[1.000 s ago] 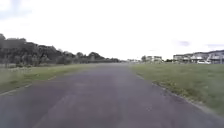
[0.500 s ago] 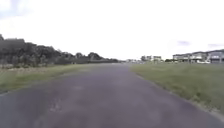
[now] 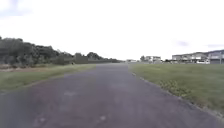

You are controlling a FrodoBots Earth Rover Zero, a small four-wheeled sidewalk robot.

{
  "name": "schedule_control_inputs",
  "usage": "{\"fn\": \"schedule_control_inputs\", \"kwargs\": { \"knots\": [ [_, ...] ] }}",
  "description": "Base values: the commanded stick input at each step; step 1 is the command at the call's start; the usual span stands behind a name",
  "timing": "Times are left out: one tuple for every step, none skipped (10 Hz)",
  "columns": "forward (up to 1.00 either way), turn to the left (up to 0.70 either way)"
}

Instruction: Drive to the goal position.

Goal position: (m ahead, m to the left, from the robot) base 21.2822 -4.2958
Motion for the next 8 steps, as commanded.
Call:
{"fn": "schedule_control_inputs", "kwargs": {
  "knots": [
    [0.7,0.02],
    [0.7,0.02],
    [0.7,0.02],
    [0.7,0.02],
    [0.7,0.02],
    [0.7,0.02],
    [0.7,0.03],
    [0.7,0.14]
  ]
}}
